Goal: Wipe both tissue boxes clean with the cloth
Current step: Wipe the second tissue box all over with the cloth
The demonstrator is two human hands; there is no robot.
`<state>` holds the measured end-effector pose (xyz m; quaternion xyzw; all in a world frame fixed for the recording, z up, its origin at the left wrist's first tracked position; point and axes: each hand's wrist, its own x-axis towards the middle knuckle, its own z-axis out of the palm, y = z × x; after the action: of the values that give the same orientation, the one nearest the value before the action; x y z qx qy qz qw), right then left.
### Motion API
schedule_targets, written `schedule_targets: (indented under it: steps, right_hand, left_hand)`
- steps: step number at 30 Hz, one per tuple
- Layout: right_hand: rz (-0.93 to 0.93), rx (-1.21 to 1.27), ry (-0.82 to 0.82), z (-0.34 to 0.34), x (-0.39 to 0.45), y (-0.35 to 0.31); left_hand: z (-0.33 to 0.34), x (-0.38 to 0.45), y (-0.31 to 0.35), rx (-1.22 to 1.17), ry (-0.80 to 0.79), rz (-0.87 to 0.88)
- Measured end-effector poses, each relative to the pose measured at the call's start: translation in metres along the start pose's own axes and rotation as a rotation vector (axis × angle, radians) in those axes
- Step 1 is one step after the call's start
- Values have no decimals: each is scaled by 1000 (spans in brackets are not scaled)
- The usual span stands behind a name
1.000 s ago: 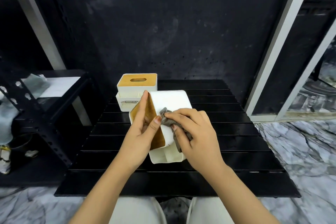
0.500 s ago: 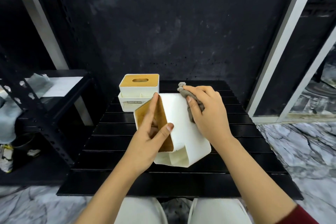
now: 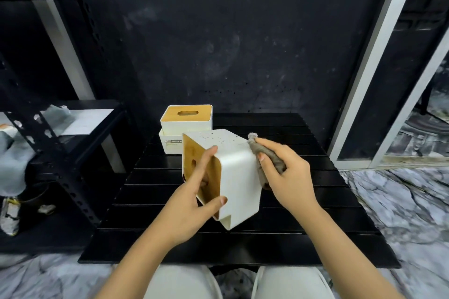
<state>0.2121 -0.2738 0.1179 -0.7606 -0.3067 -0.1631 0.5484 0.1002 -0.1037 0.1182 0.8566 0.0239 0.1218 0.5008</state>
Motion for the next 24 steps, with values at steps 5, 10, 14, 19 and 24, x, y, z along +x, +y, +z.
schedule_targets:
  steps: [5,10,14,19,24]
  right_hand:
    - [66,16,31,7,-13,9]
    - [86,-2,37,13,-20,10]
    - [67,-68,35,13,-20,10]
    - [2,-255,76,19,-21,0]
    - [-130,-256,22,32,-29,-24]
  left_hand:
    - [9,-1,1,-219,53,-44]
    - [14,4,8,-432,195,-79]
    - [16,6,5,-481,230,-92]
    - [19,9,6,-399,223,-119]
    - [17,12,6,-368,208,-119]
